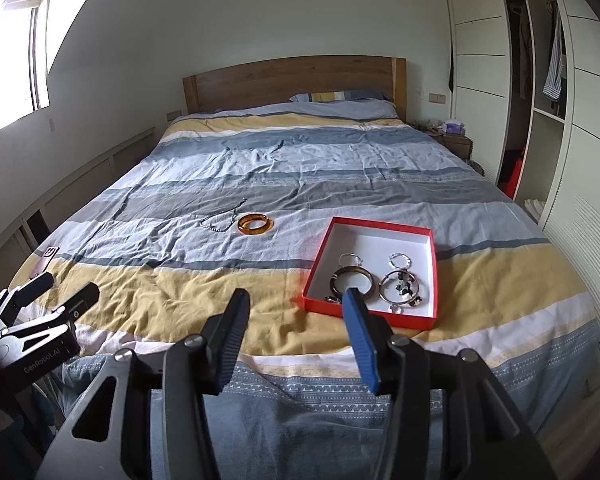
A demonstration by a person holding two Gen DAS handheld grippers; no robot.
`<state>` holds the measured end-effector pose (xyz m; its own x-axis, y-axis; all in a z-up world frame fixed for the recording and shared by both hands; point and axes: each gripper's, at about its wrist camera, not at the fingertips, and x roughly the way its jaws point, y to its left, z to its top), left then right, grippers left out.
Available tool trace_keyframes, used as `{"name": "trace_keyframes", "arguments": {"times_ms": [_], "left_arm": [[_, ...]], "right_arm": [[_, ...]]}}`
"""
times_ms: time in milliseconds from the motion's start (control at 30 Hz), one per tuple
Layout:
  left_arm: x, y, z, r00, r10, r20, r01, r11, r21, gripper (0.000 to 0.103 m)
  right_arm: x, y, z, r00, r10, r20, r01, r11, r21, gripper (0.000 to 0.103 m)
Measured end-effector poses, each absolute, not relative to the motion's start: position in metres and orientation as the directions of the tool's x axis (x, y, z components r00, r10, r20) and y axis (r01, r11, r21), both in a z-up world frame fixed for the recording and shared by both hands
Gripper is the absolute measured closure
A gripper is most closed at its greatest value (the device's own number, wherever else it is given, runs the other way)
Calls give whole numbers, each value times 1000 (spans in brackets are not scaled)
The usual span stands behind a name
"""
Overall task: Organize jewelry
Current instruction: 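Lift both open tools away from the box back over the bed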
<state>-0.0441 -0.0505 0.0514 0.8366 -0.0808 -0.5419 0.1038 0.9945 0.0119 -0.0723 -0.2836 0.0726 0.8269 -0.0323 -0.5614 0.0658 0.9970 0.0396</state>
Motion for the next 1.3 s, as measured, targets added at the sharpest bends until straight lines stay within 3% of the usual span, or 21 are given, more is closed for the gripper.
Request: {"name": "trace_keyframes", "arguments": {"times_ms": [600, 1000, 1300], "left_arm": [[-39, -30, 39, 863, -26, -505, 37, 999, 12, 14], [-6, -22, -6, 778, -44, -627, 64, 998, 9, 13], [36, -14, -37, 713, -76, -697, 89, 996, -17, 3]], "right_arm": [[-60, -278, 59, 821, -41, -570, 75, 997, 36, 52], [-25, -268, 31, 783, -20, -622, 49, 998, 30, 51], [27, -254, 15, 741, 24, -671, -4, 999, 32, 51]]}}
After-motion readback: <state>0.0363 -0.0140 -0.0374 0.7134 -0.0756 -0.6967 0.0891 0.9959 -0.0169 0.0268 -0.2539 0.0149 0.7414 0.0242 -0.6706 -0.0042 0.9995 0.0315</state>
